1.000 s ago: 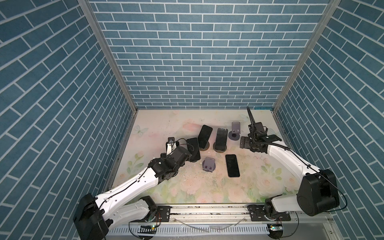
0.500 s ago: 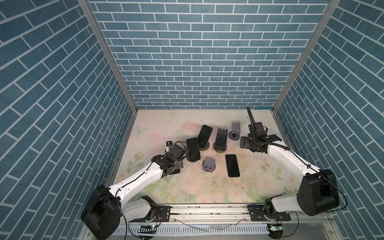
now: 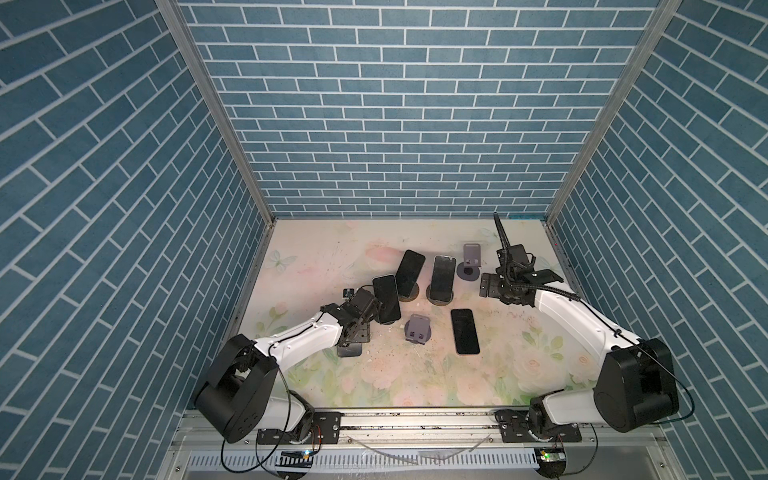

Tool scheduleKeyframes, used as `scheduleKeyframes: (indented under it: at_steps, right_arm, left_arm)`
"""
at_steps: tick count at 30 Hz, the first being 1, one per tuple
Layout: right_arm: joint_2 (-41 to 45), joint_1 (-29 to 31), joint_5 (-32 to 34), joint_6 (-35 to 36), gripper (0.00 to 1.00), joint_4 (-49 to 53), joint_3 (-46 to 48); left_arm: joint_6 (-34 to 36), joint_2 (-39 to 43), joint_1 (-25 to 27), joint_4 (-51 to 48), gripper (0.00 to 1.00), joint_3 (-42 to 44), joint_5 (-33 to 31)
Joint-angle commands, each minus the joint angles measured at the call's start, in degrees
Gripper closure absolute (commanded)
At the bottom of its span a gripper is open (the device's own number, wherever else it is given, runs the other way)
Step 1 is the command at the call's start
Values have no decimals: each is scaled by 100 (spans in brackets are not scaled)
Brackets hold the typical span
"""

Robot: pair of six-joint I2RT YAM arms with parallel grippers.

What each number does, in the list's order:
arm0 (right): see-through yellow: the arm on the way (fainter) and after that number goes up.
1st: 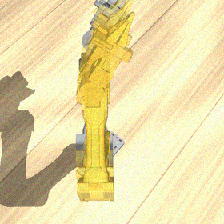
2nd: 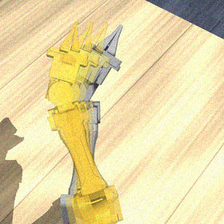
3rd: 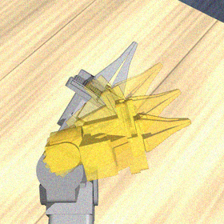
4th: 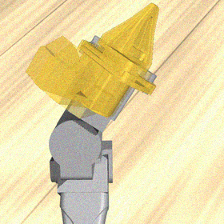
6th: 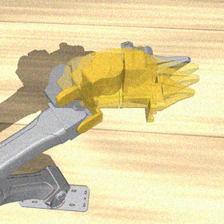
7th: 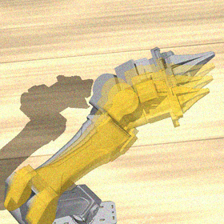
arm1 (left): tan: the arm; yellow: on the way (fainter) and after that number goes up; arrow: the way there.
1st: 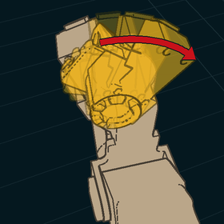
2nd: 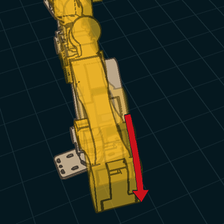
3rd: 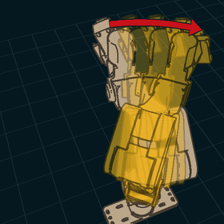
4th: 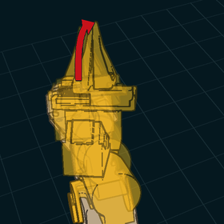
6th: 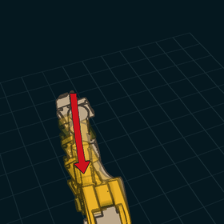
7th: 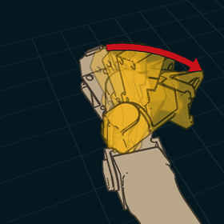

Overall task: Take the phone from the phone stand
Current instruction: 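Lower the black phone flat onto the table nearer the robot, open left gripper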

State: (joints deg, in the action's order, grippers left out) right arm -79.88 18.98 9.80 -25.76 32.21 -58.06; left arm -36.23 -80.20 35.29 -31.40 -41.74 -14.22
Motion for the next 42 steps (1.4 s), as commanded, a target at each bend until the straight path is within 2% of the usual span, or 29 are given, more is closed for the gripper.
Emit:
scheduleKeyframes:
  at_steps: [1, 15, 42]
  right_arm:
    - [-40, -9, -69, -190, 4, 106, 124]
    - [-81, -9, -51, -210, 4, 102, 147]
    - [32, 18, -31, -333, 5, 141, 227]
  left_arm:
    - [237, -89, -66, 2, 44, -201, 19]
    - [207, -543, -245, 188, 43, -54, 373]
    - [176, -648, -273, 178, 29, 131, 336]
